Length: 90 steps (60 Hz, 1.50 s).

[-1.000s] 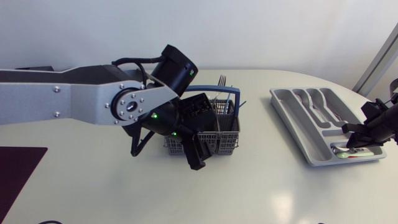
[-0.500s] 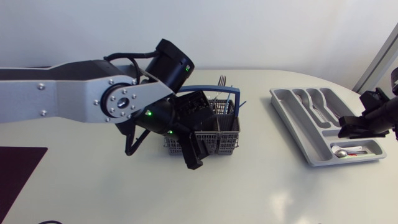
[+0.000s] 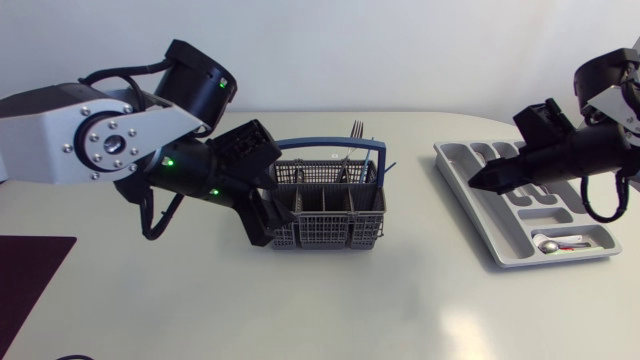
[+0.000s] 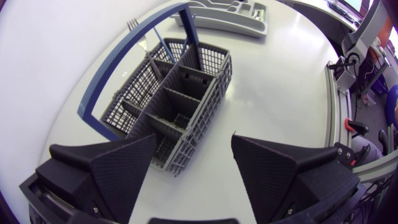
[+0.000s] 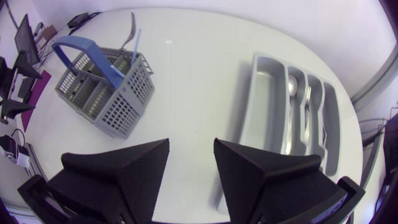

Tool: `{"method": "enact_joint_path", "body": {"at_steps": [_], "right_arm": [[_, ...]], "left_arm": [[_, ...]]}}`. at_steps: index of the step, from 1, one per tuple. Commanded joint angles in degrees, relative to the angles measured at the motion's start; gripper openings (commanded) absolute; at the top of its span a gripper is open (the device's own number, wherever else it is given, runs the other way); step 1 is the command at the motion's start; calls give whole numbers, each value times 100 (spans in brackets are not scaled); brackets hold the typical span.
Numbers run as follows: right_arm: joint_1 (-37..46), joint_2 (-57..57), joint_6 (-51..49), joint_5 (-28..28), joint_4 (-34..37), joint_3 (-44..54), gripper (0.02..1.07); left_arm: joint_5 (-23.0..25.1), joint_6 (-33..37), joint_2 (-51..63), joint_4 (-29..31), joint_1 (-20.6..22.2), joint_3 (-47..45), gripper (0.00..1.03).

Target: Sort the cutlery from the basket into the organizer compartments.

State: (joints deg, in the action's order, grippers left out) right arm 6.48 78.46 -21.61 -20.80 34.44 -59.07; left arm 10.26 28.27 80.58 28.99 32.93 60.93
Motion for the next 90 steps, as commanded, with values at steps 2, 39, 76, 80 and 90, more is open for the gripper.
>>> {"method": "enact_joint_path", "body": {"at_steps": [2,39,76,80,90], "right_arm": [[-472,-129,201,14,-359,299,56],[-1237,1163,1317,-575,-1466,-650,19],[-1755,2323,1800,-1717,-798,-1986,7],[-1799,2192,1633,-1717,-596,-1836,7],[-1949,1541,1457,-1717,-367,-1186,7]], "left_arm": [[20,29,-139,19,-164,-257,83],[29,91,-200,-307,-612,-907,30],[37,170,1127,-1361,-770,-802,3],[37,205,1224,-1449,-832,-766,3],[37,249,1364,-1563,-1043,-652,3]]}}
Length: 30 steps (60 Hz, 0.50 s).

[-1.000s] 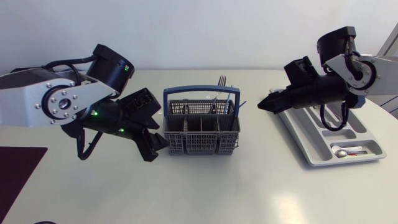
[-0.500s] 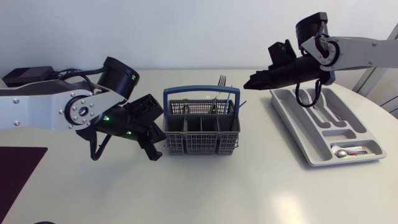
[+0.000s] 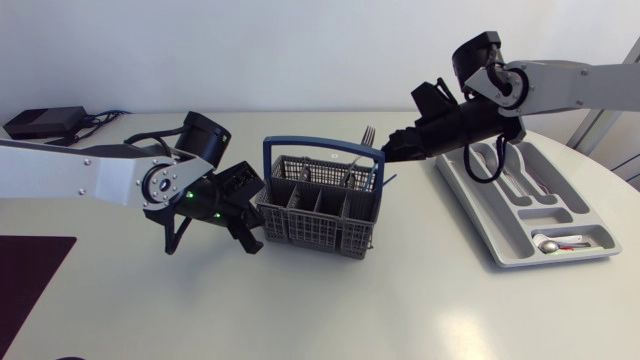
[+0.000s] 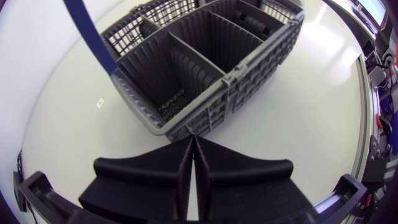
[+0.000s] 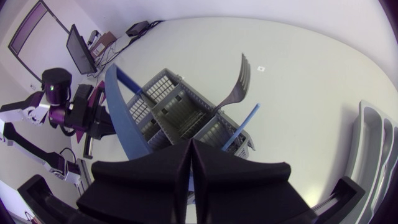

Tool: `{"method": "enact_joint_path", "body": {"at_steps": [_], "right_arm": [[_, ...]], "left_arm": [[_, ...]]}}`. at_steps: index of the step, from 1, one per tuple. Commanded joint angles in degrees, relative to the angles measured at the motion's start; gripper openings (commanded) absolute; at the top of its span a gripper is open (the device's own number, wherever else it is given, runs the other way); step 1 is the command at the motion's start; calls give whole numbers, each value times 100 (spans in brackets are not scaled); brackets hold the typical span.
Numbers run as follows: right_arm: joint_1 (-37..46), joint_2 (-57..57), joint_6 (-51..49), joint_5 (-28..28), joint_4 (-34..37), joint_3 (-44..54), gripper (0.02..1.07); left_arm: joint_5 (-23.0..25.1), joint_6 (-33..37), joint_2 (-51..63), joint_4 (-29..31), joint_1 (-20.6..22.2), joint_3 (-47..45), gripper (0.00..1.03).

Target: Sort the cutlery from the basket into the organizer compartments.

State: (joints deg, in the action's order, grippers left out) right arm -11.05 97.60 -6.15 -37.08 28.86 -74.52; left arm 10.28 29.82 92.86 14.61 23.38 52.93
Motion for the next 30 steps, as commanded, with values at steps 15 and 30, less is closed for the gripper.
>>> {"method": "enact_joint_path", "body": {"at_steps": [15,30], "right_arm": [[191,-1279,-97,-10,164,975,7],[1281,-1367,-422,-54,-364,1757,7]], "left_arm": [[35,129,127,-169,-334,227,3],[35,120,127,-169,-369,192,3]]}}
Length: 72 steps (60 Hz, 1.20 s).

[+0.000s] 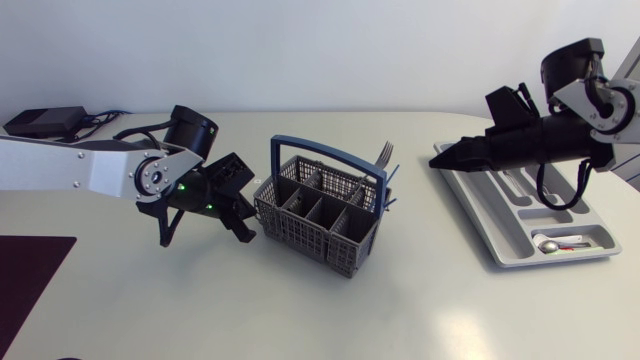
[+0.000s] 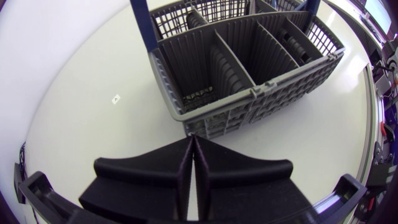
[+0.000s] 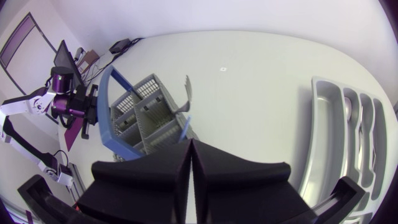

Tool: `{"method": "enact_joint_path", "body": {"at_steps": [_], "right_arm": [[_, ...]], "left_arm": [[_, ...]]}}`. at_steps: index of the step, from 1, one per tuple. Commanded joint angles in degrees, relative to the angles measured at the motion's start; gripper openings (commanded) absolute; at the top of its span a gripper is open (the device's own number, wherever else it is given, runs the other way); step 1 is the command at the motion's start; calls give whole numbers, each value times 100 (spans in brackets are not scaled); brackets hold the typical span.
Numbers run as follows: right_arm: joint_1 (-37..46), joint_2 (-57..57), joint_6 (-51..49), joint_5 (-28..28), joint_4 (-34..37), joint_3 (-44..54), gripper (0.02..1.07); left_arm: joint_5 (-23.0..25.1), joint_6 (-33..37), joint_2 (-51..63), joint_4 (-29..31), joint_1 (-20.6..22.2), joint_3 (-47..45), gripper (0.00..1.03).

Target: Sort the cutlery from the basket into the organizer compartments.

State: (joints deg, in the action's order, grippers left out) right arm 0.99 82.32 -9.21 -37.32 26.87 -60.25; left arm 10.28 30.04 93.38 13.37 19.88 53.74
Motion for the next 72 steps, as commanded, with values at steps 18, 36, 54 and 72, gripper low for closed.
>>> {"method": "enact_joint_path", "body": {"at_steps": [18,36,54,72], "right_arm": [[-47,1638,332,-452,-798,-84,7],[-126,2930,807,-1673,-226,-1182,7],[-319,2473,737,-1972,90,-611,7],[-381,1295,376,-1172,-182,540,8]], "left_arm": [[35,46,391,-27,51,418,3],[35,10,857,-18,34,823,3],[35,-16,1340,52,34,1429,3],[26,2,1991,175,-63,2167,4]]}}
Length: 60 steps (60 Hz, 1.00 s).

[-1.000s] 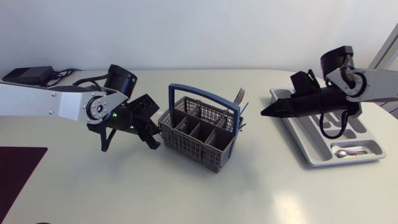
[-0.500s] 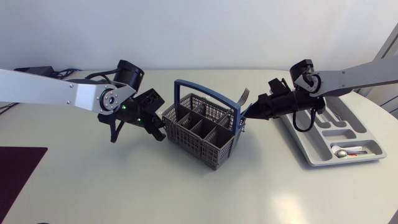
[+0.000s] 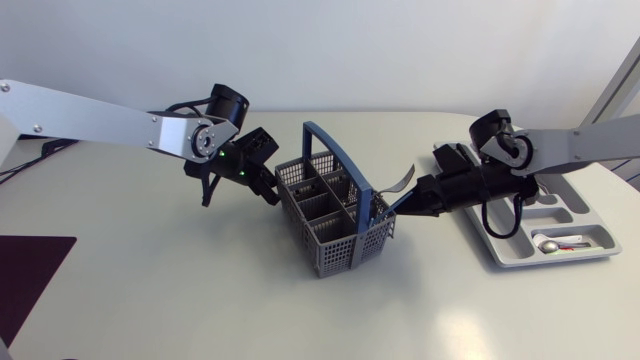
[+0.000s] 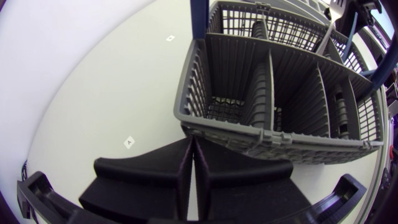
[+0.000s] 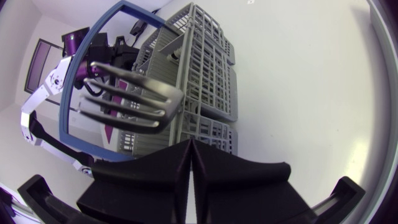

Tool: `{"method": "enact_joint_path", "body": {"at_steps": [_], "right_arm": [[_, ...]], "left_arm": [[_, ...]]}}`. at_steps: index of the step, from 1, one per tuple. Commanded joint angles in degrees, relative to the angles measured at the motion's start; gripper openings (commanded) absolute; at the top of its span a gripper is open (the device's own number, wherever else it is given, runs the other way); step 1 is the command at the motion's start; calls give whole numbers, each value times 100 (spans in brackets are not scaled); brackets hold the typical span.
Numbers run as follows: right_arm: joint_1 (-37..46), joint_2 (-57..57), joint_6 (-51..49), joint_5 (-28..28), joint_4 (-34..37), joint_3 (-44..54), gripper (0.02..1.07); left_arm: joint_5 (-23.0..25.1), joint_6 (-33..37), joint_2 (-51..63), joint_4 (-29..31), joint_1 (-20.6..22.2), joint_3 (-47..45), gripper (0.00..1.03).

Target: Sort the cutlery from the basket into the organizer compartments.

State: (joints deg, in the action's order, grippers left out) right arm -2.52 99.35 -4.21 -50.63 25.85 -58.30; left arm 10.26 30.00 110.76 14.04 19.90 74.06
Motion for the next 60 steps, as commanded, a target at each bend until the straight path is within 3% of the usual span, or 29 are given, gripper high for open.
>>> {"method": "enact_joint_path", "body": {"at_steps": [1,11,19,37,60], "right_arm": [[-29,-496,-177,238,-97,407,10],[24,-1585,-520,792,-220,1005,40],[6,-2183,-572,1108,-229,1207,46],[-495,-2271,-291,1653,-625,1190,45],[-767,-1990,25,1978,-1020,1198,38]], "left_arm": [[29,15,253,116,-100,144,4],[29,120,-160,283,-162,-120,18],[29,147,-854,301,-109,-612,25],[29,-29,-2181,564,462,-1201,25],[29,-126,-2454,556,787,-1447,25]]}}
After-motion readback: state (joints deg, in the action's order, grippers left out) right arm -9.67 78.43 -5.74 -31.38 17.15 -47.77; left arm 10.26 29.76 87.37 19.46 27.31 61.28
